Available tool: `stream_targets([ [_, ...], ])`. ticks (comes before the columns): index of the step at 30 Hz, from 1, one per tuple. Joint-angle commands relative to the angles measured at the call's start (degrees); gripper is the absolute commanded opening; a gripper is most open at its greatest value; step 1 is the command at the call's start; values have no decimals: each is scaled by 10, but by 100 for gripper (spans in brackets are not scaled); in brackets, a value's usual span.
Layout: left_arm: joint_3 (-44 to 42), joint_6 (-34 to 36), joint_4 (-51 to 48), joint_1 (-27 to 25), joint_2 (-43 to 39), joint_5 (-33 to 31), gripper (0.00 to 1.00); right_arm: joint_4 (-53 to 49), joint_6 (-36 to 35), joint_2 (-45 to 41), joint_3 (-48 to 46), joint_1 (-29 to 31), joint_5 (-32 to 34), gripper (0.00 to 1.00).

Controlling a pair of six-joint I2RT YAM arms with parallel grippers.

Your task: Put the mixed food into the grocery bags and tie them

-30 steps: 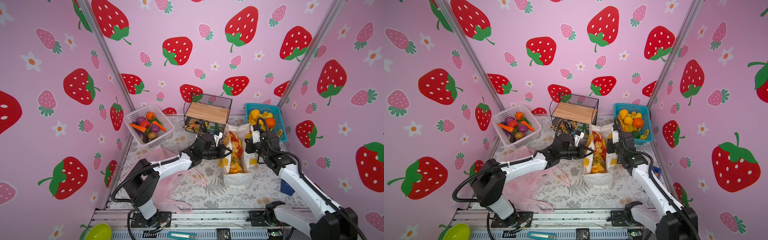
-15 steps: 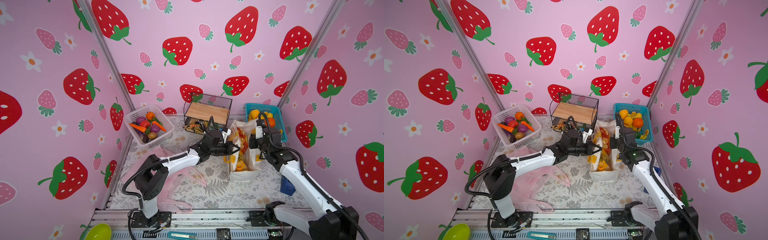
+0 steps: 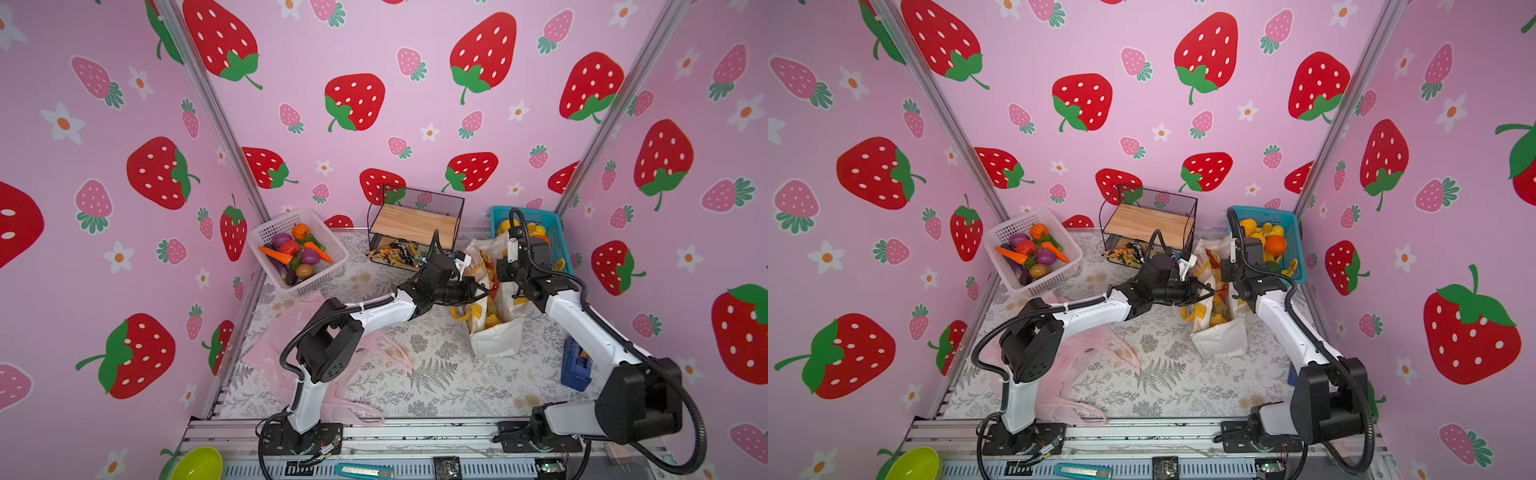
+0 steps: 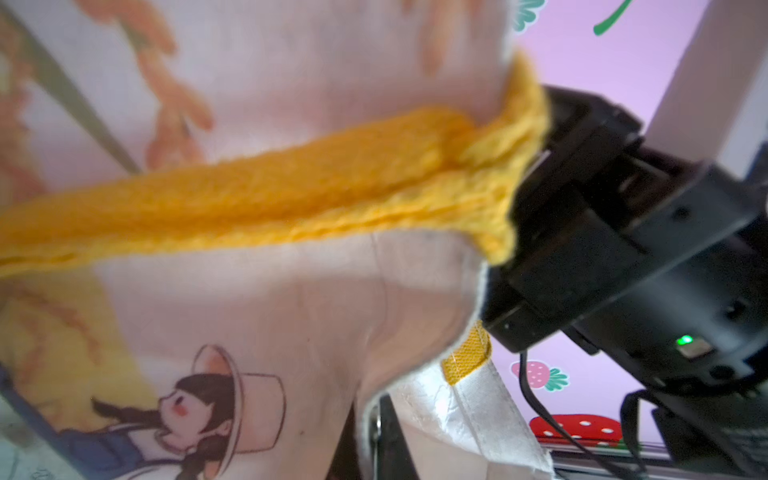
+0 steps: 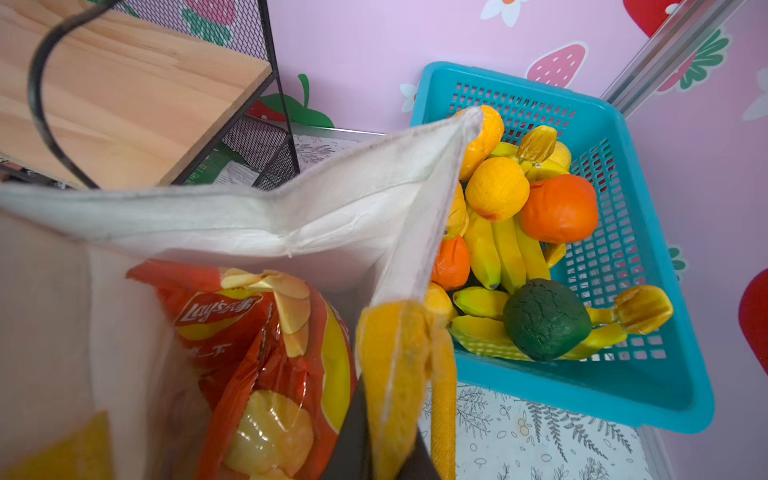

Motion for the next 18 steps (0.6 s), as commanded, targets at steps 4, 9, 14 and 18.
stream_targets([
  [4,28,14,-26,13,4,9,26,41,-25,14,33,-7,29,11],
  [9,8,40,-42,27,-20,1,45,34,-38,13,38,-16,55,12],
  [14,-28,73,-52,37,-60,-1,57,28,-42,9,44,-18,45,21],
  [18,-68,114,-67,46,-113,-16,70,13,-48,2,55,-19,55,42],
])
